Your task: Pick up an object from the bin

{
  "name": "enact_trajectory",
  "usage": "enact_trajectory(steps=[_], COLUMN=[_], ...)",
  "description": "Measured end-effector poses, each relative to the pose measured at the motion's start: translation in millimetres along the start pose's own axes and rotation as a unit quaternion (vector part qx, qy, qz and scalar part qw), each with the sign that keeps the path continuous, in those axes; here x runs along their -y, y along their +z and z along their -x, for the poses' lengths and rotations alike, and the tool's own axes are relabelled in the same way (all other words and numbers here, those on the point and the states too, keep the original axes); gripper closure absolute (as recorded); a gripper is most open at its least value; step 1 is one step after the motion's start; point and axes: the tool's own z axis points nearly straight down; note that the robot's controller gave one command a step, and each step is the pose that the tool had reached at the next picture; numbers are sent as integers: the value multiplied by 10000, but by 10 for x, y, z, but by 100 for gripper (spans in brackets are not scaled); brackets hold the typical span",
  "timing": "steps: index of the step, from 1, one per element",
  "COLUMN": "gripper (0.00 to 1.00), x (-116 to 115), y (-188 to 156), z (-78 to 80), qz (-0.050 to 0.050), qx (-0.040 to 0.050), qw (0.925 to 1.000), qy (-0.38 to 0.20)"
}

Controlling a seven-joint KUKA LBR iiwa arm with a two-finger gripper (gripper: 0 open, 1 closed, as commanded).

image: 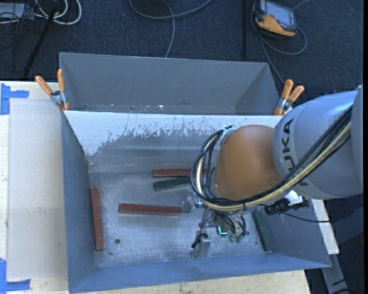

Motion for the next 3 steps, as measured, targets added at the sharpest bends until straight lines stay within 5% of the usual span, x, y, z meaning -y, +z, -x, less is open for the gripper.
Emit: enact_trajectory(steps=[1, 2, 3], gripper=[0, 100, 100], x=[-408, -401, -482], y=[603, 592, -1229], z=[677, 658, 1016], qz=[12, 9, 19], qx=[74, 49, 95], qw=[9981, 9981, 9971], qy=[614, 622, 760])
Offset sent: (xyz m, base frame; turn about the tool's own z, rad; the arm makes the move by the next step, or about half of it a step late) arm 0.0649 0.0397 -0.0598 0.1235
